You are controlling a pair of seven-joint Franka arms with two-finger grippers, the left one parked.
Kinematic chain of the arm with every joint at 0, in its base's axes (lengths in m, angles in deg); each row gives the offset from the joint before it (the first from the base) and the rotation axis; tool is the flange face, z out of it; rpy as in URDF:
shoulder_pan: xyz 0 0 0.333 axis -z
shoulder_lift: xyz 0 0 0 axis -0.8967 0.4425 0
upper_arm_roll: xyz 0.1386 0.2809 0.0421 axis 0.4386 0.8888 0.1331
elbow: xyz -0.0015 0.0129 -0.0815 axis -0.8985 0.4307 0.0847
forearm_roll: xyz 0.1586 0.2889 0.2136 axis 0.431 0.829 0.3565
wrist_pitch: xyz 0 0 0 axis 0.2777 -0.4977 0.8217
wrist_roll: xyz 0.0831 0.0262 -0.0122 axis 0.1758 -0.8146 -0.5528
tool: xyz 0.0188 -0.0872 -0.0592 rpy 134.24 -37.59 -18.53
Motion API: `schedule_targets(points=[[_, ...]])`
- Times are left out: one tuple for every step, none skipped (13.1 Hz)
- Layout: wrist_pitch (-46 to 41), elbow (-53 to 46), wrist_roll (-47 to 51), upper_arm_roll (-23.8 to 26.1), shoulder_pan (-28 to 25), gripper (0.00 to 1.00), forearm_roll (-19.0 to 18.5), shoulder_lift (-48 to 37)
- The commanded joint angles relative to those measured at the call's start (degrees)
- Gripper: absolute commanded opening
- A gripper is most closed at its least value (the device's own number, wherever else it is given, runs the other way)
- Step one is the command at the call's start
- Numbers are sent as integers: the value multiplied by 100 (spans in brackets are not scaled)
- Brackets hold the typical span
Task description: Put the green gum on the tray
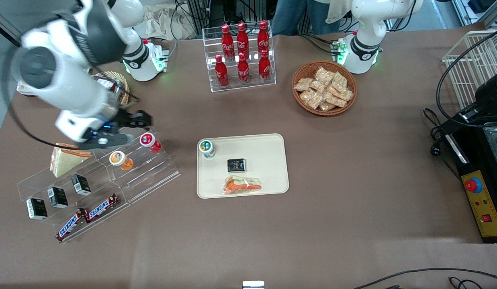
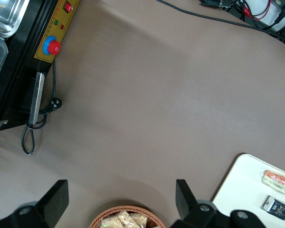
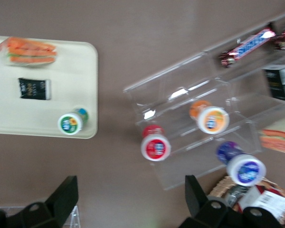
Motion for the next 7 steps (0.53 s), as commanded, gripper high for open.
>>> schedule_targets(points=[[-219,-133,-501,-543,240,100,116,-136],[-202,-133,-886,-554,433,100,82,-172],[-141,-124,-1255,-606,627,100,90,-163],[-123,-98,-1529,-763,646,100,64,-128],[-71,-98,-1592,-852,655,100,81,-102],[-53,-106,-1584,-870,664,100,73,-110],[-61,-106,-1567,-870,664,100,72,-119]])
